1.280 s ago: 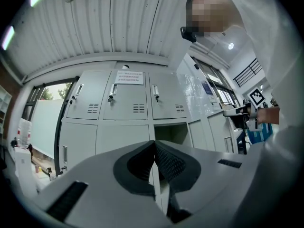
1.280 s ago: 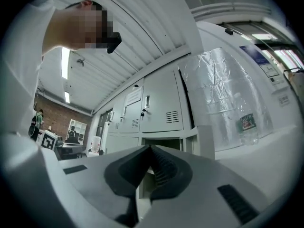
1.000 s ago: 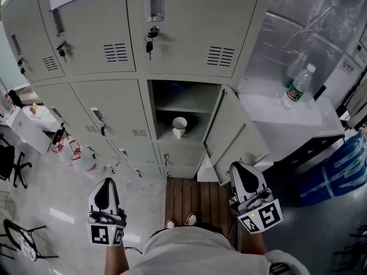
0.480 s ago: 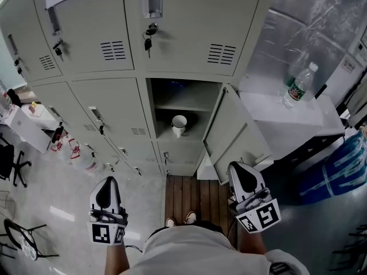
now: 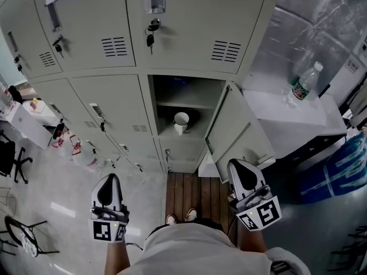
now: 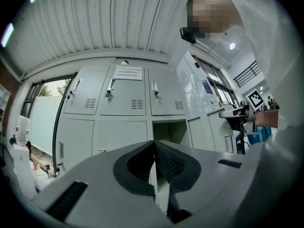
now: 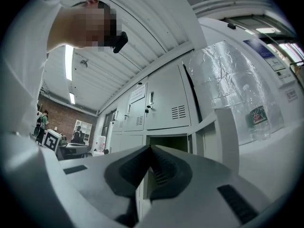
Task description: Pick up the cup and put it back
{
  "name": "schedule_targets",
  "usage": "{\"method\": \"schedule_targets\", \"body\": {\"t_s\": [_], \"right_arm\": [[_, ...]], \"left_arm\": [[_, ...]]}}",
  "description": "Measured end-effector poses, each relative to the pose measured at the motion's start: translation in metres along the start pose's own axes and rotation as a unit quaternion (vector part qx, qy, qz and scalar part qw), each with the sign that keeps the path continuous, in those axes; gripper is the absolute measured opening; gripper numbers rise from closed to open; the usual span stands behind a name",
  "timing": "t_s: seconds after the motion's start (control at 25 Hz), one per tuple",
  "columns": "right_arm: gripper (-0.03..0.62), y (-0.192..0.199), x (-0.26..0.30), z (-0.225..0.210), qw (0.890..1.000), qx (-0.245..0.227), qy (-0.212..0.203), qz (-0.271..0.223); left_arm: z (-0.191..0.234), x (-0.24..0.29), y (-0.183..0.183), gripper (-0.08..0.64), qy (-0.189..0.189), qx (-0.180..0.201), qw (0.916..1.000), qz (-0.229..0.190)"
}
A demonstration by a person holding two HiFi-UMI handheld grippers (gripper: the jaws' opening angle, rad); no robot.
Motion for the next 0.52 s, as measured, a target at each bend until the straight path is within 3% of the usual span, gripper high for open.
{"method": "schedule_targets", "body": {"t_s": [0.52], "right_arm": [[0.017,0.0017,0.0096,-0.0049,1.000,-0.008,-0.010,0.004]], "left_arm": [[-0.0041,0.0107,0.0017,0.021,0.003,0.000,1.0000,0.002]]}}
Point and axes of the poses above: the fingertips, and each gripper's own axes: x forward along the fingers, z to its left, y out of its underside, the point moved 6 cm from there along -x, backward along the fingers, and after that the axes turned 3 degrees about z, right-handed, at the moved point
